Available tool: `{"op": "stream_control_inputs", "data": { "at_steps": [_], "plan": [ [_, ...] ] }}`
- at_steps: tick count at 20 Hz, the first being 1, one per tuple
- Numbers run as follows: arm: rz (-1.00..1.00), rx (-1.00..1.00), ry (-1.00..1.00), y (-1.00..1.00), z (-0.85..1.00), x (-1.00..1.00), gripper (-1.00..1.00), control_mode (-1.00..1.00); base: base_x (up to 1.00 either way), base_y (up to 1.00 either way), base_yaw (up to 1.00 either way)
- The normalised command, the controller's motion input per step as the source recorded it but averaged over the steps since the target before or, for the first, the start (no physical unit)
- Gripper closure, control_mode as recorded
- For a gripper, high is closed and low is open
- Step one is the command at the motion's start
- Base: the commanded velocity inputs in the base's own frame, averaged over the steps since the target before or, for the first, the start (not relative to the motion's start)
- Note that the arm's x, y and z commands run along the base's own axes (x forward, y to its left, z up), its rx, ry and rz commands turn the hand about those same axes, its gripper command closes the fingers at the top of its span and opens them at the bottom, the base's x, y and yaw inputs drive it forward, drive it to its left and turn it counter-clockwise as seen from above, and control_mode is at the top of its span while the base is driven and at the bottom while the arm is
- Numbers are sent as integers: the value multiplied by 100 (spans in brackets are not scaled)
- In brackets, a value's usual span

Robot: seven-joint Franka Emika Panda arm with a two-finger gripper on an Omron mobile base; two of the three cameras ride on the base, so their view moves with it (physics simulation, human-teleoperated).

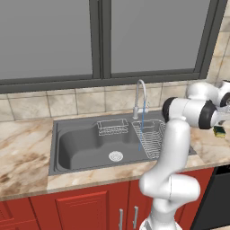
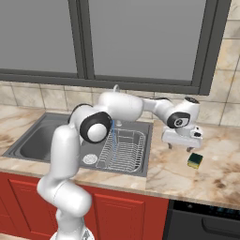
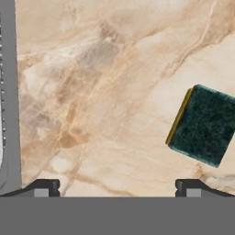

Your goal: Soak the sponge with water for a few seconds and then drop it inside the sink.

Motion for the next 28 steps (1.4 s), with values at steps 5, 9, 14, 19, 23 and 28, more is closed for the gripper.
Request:
{"op": "stream_control_inputs", "data": {
  "at_steps": [5,9,14,19,23,28],
  "plan": [
    [-3,0,0,-33,0,0,-100,-100,0,0,0],
    [-7,0,0,-29,-2,0,-100,-100,0,0,0],
    [-8,0,-3,-32,-12,0,-100,-100,0,0,0],
    [-8,0,-5,-21,-13,0,-100,-100,0,0,0],
    [-4,0,0,-4,0,1,-100,-100,0,0,0],
    [-3,0,0,0,0,8,-100,-100,0,0,0]
  ]
}}
